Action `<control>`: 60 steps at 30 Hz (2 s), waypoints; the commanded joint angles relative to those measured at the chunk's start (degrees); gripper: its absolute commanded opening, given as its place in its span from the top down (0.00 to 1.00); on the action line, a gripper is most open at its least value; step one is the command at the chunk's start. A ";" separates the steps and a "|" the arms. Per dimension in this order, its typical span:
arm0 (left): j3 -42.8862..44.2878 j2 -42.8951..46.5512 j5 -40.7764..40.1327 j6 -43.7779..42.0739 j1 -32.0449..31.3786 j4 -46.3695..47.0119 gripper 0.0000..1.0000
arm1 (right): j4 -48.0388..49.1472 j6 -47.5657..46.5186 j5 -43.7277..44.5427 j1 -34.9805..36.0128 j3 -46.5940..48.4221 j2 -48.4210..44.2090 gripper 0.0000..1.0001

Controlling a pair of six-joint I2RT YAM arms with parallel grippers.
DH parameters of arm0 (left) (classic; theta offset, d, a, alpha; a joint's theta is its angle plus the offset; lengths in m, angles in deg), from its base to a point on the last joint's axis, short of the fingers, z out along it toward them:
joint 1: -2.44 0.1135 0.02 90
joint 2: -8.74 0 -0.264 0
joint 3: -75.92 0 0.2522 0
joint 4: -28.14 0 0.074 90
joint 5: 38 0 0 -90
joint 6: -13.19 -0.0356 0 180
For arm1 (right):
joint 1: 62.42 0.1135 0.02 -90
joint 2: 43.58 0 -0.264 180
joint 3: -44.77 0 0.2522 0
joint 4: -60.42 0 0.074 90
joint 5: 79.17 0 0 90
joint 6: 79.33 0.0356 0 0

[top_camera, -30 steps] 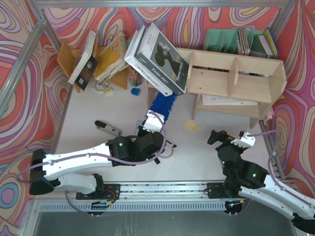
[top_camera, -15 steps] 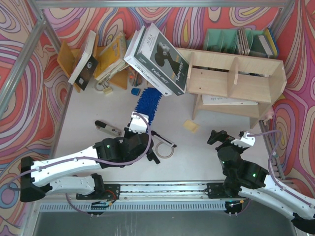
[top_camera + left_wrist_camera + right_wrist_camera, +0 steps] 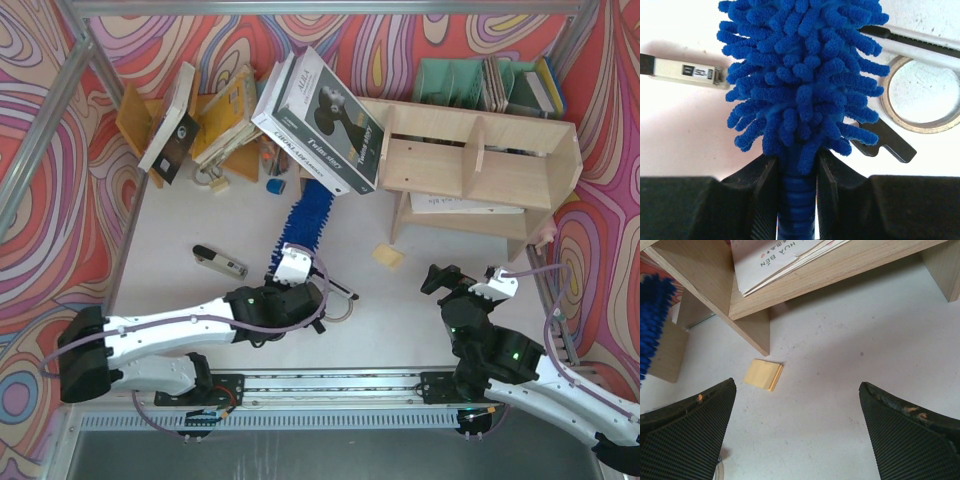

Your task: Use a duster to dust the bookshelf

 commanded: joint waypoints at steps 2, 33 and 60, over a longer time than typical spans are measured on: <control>-0.73 -5.07 1.56 4.60 1.33 1.93 1.00 | -0.84 0.92 1.43 0.22 0.96 0.19 0.01; 11.50 3.78 -3.94 -10.35 -5.24 8.54 1.00 | -1.04 1.09 1.38 0.28 1.09 0.40 0.01; 14.43 -7.66 5.47 -7.48 -15.89 5.54 1.00 | -2.38 2.56 0.44 0.28 1.84 1.82 0.01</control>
